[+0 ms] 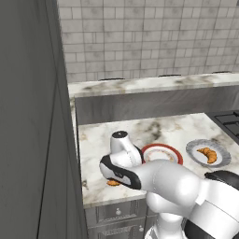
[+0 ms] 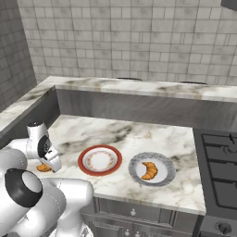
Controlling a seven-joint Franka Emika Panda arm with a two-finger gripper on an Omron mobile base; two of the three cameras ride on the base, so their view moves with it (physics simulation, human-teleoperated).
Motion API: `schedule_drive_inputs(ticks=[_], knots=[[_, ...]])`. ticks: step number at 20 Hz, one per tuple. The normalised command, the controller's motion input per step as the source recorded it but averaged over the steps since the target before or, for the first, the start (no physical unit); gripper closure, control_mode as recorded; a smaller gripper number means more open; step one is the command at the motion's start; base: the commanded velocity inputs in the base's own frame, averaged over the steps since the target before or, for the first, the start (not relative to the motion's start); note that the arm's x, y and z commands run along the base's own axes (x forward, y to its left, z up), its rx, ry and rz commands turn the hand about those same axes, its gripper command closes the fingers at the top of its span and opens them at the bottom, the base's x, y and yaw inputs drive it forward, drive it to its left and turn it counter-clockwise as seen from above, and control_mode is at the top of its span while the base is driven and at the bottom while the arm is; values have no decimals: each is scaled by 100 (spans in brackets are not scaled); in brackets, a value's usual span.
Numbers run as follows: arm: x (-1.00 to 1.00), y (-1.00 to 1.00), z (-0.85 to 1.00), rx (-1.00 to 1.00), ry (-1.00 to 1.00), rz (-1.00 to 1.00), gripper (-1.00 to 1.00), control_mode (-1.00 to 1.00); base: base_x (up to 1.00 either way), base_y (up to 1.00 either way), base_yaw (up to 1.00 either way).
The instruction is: Place the pastries on the plates.
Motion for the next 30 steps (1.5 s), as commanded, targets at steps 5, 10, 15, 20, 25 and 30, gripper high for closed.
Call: schedule_drive_inputs(ticks=[5, 10, 15, 20, 25, 30], knots=[[0, 0, -3, 0, 0, 1, -100, -100, 0, 0, 0], [0, 0, 0, 0, 0, 0, 100, -100, 0, 0, 0], [0, 0, 0, 0, 0, 0, 100, -100, 0, 0, 0], [0, 0, 2, 0, 0, 0, 100, -100, 0, 0, 0], [9, -55, 38, -5, -2, -1, 100, -100, 0, 0, 0], [16, -74, 86, 0, 0, -8, 100, -100, 0, 0, 0]])
